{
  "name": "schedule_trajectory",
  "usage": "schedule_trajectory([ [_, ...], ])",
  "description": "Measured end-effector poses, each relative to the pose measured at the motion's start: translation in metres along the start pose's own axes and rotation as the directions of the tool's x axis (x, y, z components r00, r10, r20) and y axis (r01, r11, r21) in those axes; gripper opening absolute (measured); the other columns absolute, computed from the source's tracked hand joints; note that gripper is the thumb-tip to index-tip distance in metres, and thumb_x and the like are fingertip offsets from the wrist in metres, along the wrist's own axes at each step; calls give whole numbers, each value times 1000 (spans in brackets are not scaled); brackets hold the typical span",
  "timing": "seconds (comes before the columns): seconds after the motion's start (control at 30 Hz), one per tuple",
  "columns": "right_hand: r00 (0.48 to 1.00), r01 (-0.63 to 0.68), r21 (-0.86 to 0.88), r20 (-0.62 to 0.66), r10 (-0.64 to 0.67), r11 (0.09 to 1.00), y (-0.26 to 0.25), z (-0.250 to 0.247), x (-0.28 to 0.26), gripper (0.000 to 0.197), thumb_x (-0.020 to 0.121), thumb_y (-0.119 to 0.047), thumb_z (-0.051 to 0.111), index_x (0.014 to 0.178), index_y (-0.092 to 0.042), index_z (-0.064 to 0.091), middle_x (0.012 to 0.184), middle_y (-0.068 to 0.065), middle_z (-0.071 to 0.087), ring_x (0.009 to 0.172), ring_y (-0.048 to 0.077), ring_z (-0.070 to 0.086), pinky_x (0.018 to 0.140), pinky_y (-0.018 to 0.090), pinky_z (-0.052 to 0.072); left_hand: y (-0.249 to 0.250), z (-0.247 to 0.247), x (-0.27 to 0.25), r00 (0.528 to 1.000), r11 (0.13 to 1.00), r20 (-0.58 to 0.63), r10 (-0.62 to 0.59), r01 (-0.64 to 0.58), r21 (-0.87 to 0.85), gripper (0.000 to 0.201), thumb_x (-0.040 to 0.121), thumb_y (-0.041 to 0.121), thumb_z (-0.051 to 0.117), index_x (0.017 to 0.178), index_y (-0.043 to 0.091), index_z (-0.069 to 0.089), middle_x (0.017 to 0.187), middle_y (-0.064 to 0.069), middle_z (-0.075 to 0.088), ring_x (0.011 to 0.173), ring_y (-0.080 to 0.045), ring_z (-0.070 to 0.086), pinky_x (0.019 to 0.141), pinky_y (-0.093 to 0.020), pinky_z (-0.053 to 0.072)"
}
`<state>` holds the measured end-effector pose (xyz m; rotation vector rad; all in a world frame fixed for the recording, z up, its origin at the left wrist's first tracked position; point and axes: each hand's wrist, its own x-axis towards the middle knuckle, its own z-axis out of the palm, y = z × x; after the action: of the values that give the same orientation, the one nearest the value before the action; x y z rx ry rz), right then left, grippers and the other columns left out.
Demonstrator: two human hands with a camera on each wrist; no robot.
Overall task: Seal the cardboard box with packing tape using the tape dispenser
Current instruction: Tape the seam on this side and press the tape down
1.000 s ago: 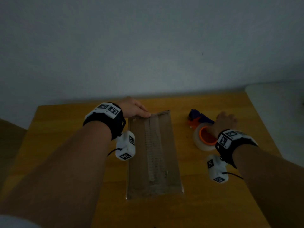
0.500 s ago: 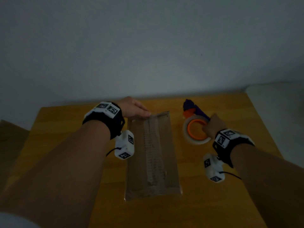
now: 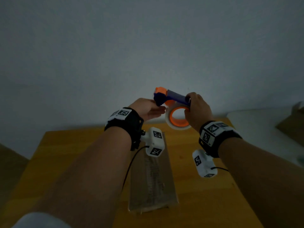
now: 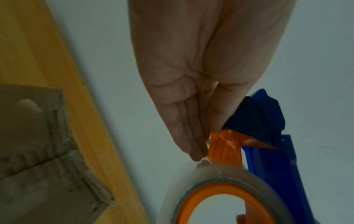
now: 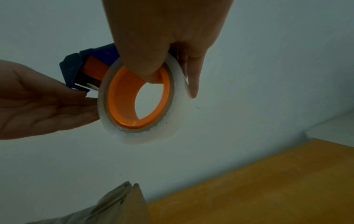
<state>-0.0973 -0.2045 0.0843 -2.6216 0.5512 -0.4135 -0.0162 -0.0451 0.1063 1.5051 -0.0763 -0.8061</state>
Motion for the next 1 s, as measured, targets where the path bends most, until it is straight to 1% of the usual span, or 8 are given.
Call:
schedule_trajectory([
  [0.13, 999, 38, -19, -31, -38, 999, -9, -6, -2, 34, 85, -1, 51, 118, -7, 47, 116, 15, 54, 98, 33, 56, 78, 36, 44, 4, -5, -8, 999, 994, -8, 43, -44, -101, 37, 92, -9, 44, 129, -10, 48, 92, -13, 64, 83, -20, 63, 90, -31, 48],
  [0.27, 995, 92, -17, -31, -92, 996, -14, -8, -4, 35, 84, -1, 53, 118, -7, 48, 113, 13, 54, 96, 31, 56, 77, 34, 45, 5, -11, -16, 999, 938, -43, 14, -28, -346, 33, 97, -5, 37, 128, -12, 46, 102, -22, 61, 97, -31, 63, 90, -33, 46],
  [0.33, 992, 125, -30, -27, -126, 992, -17, -8, -5, 35, 83, 0, 54, 116, -8, 48, 111, 12, 54, 95, 30, 56, 77, 34, 45, 7, -14, -19, 999, 901, -48, 2, -23, -434, 28, 96, -4, 39, 122, -10, 49, 95, -22, 61, 86, -29, 63, 89, -34, 48],
  [0.4, 988, 150, -35, -32, -151, 988, -19, -8, -6, 35, 82, 1, 54, 115, -9, 49, 110, 11, 54, 94, 28, 55, 77, 33, 45, 8, -17, -20, 999, 896, -45, -13, -9, -443, 25, 95, -5, 39, 117, -8, 51, 91, -20, 62, 81, -25, 62, 83, -33, 54],
  [0.5, 983, 174, -34, -47, -176, 984, -22, -8, -5, 36, 81, 2, 53, 115, -10, 50, 110, 11, 53, 95, 27, 54, 77, 33, 45, 9, -21, -22, 999, 910, -36, -30, 12, -415, 29, 95, -3, 41, 123, -7, 51, 92, -18, 63, 80, -23, 63, 62, -27, 59],
  [0.73, 979, 194, -46, -50, -197, 980, -25, -9, -2, 35, 82, 1, 53, 115, -10, 49, 108, 10, 54, 93, 26, 54, 78, 35, 49, 6, -30, -22, 999, 891, 6, -48, 45, -451, 47, 97, 34, 47, 122, -6, 53, 102, -19, 66, 86, -24, 66, 62, -26, 61],
  [0.87, 982, 182, -49, -43, -185, 982, -28, -7, -4, 36, 83, 1, 52, 118, -9, 49, 110, 11, 54, 96, 26, 54, 78, 33, 47, 3, -32, -23, 998, 883, 10, -66, 63, -464, 36, 99, 7, 41, 131, -8, 47, 99, -19, 65, 81, -23, 67, 56, -25, 60],
  [1.0, 979, 200, -77, -16, -202, 977, -29, -7, -3, 37, 84, 0, 52, 120, -10, 49, 111, 9, 53, 98, 24, 53, 76, 28, 43, 2, -34, -25, 998, 911, -5, -68, 60, -409, 32, 97, 8, 47, 125, -7, 53, 94, -19, 67, 59, -20, 73, 52, -24, 59],
])
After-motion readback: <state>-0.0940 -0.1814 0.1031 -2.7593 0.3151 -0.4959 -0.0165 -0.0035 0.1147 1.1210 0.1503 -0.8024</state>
